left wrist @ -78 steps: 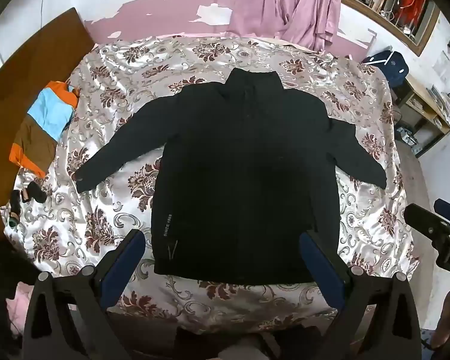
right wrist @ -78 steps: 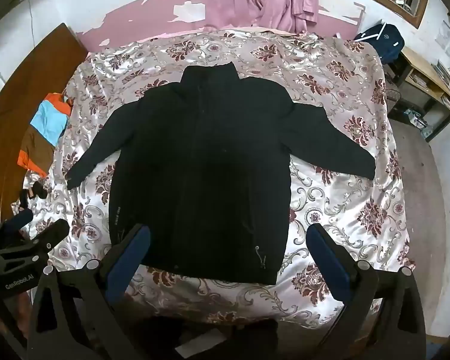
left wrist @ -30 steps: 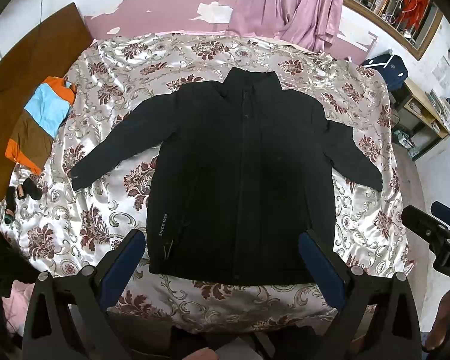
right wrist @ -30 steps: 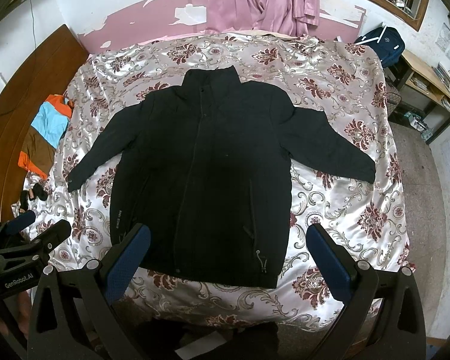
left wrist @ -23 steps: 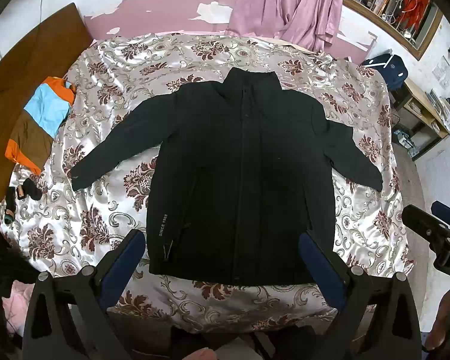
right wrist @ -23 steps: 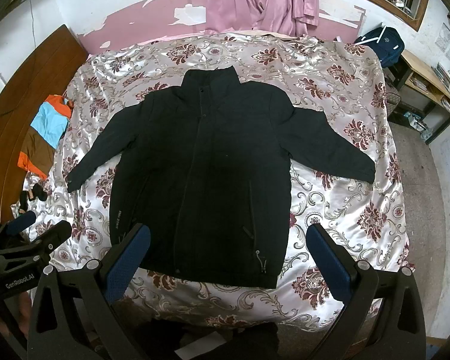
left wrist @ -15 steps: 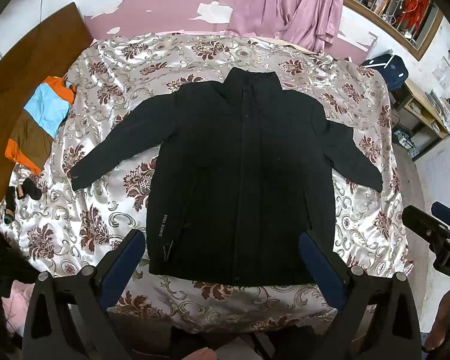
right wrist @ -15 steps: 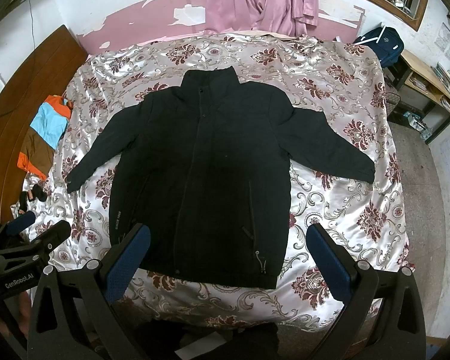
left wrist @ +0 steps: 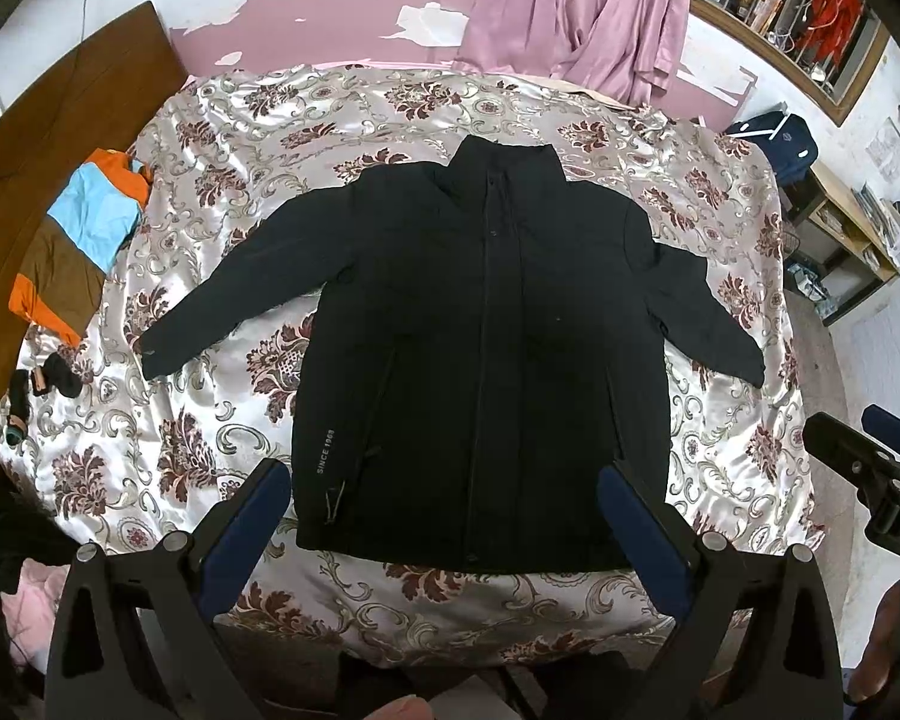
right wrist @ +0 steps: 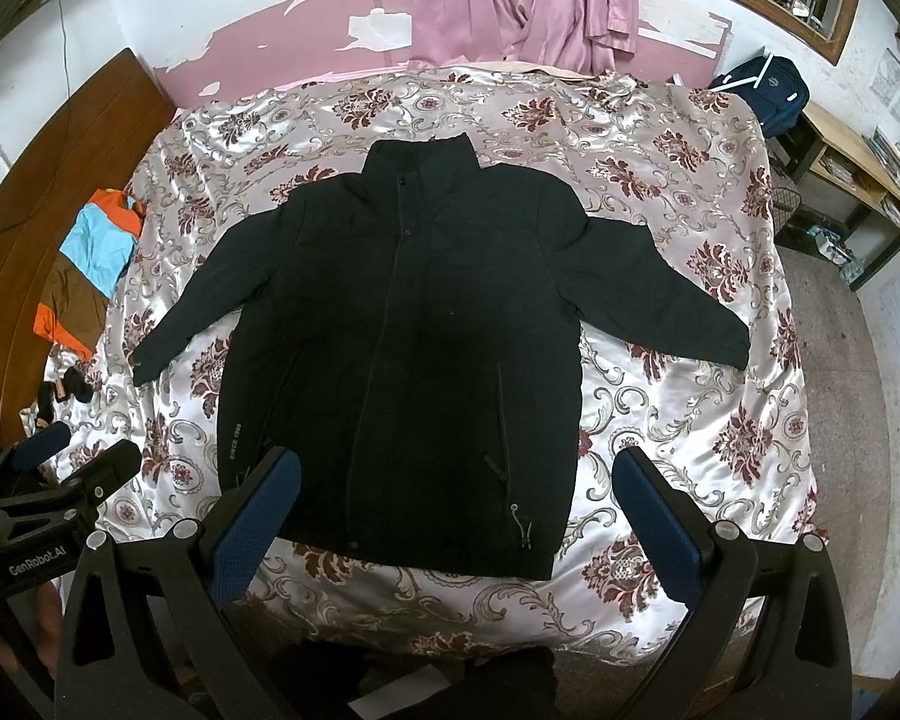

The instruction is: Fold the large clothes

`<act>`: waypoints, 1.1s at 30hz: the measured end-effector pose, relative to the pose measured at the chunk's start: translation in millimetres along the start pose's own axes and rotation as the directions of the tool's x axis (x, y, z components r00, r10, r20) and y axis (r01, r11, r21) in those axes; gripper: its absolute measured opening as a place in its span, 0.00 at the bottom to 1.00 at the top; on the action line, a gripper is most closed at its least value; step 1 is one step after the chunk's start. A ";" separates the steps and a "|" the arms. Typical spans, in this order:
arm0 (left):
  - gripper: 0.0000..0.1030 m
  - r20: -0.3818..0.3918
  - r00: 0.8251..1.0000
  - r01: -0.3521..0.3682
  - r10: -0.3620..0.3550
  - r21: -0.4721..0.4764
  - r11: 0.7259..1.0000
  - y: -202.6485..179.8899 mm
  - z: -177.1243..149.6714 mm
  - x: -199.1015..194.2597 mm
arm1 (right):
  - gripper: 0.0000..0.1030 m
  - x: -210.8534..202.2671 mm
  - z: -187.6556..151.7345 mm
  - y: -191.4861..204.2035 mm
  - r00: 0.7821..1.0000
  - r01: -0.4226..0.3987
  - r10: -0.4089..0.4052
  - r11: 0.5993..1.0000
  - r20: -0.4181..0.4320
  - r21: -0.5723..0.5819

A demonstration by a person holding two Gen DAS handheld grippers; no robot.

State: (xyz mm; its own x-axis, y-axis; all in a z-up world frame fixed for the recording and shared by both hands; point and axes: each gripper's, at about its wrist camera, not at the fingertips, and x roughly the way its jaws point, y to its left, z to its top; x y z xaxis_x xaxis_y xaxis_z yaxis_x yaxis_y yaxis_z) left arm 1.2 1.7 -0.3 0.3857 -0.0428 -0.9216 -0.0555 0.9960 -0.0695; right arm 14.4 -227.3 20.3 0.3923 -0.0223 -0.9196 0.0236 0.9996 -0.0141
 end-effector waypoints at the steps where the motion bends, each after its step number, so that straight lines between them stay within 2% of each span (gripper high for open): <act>1: 1.00 0.000 1.000 0.000 0.000 0.000 1.000 0.0 0.0 0.0 | 0.99 0.1 0.1 0.0 1.000 0.001 -0.001 1.000 0.000 0.000; 16: 1.00 0.006 1.000 0.026 -0.026 -0.006 1.000 -11.1 3.3 -4.0 | 0.99 1.4 8.3 -4.8 1.000 0.014 -0.014 1.000 -0.001 -0.004; 21: 1.00 0.038 0.992 0.124 -0.123 -0.015 0.992 -8.9 6.7 -1.6 | 0.99 1.8 14.1 -4.5 1.000 0.020 -0.020 1.000 0.014 0.007; 22: 1.00 0.061 0.983 0.174 -0.175 0.010 0.985 -10.8 7.5 -2.0 | 0.99 1.5 9.5 -0.7 1.000 0.023 -0.023 1.000 0.021 0.011; 23: 1.00 0.058 0.980 0.190 -0.191 0.027 0.981 -3.8 4.8 0.9 | 0.99 -0.4 8.8 0.0 0.999 0.024 -0.024 1.000 0.033 0.015; 26: 1.00 0.031 0.981 0.186 -0.190 0.094 0.978 -4.6 5.6 7.0 | 0.99 -15.3 8.2 1.4 0.991 0.045 -0.049 0.998 0.127 0.035; 29: 1.00 0.004 0.973 0.229 -0.231 0.123 0.966 2.7 8.2 12.4 | 0.99 -31.8 -0.4 8.3 0.969 0.059 -0.065 0.998 0.237 0.033; 31: 1.00 -0.019 0.967 0.254 -0.254 0.136 0.958 9.6 12.8 16.9 | 0.99 -28.9 -3.7 10.0 0.970 0.103 -0.110 0.994 0.216 0.043; 33: 1.00 -0.026 0.956 0.292 -0.292 0.169 0.941 7.9 16.7 20.3 | 0.99 -27.2 -10.4 3.4 0.975 0.093 -0.110 0.991 0.191 0.096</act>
State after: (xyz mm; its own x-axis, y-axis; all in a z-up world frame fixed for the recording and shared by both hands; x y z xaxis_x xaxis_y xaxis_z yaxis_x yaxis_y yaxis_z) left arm 23.9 10.0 -13.2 0.3612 -0.3337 -0.8708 0.2160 0.9383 -0.2700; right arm -5.7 -223.1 41.1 0.5559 -0.1352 -0.8202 0.1486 0.9869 -0.0620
